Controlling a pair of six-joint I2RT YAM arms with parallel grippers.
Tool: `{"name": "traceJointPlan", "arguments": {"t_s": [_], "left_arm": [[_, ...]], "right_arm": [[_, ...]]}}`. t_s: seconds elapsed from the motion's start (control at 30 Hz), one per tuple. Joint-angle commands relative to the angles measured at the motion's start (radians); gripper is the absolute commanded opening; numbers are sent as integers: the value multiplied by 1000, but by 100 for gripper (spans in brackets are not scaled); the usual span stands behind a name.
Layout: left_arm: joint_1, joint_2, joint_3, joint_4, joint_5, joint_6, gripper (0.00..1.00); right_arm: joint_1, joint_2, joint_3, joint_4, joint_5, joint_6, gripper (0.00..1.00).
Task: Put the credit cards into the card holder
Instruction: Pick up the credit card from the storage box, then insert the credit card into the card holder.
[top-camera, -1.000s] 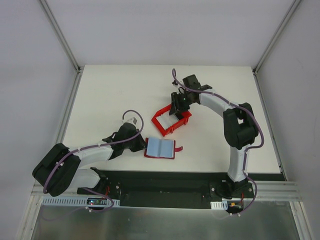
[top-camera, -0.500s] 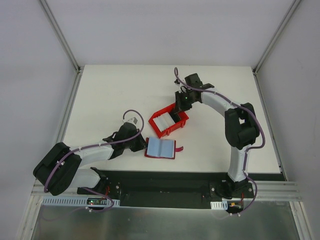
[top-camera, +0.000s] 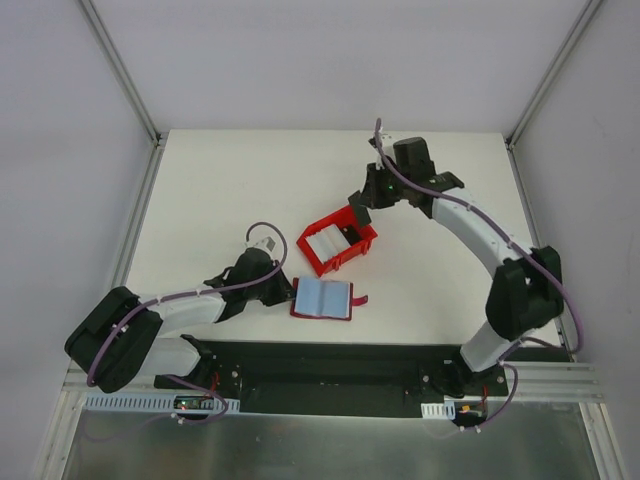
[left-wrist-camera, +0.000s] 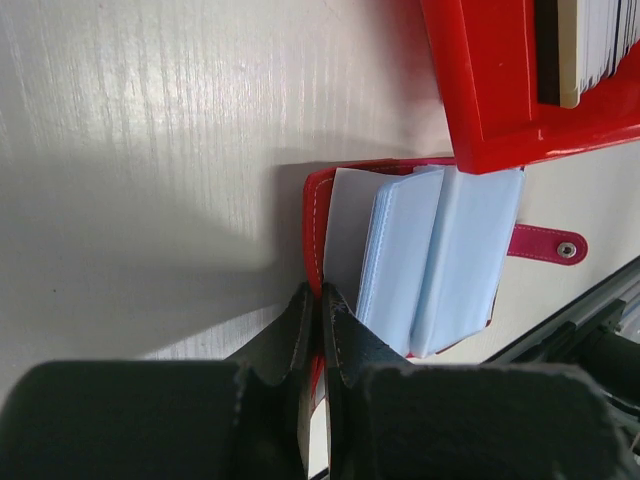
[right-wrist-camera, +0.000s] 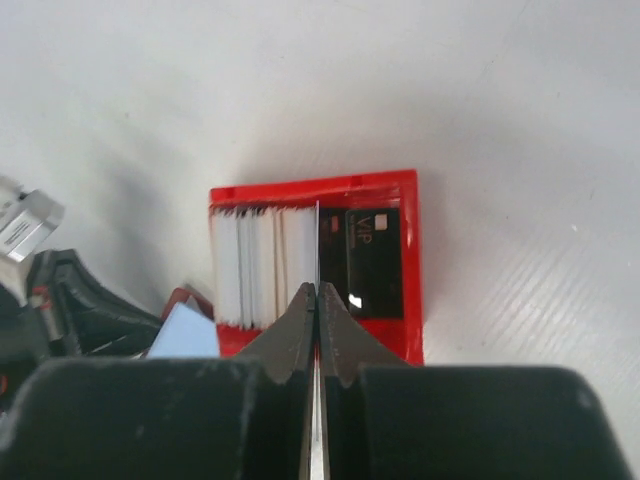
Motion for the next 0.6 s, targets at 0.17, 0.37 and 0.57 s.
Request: {"name": "traceJointPlan", "arguments": {"t_s": [0.17, 0.37, 0.57], "left_arm": [[-4, -81, -95, -2, 16, -91, 0], [-36, -102, -134, 7, -12, -187, 0], [-92, -60, -141, 53, -15, -242, 0]], "right_arm": [[80, -418, -485, 373, -48, 410, 0], [259, -514, -794, 640, 45, 700, 0], [356, -460, -937, 801, 143, 804, 0]]}}
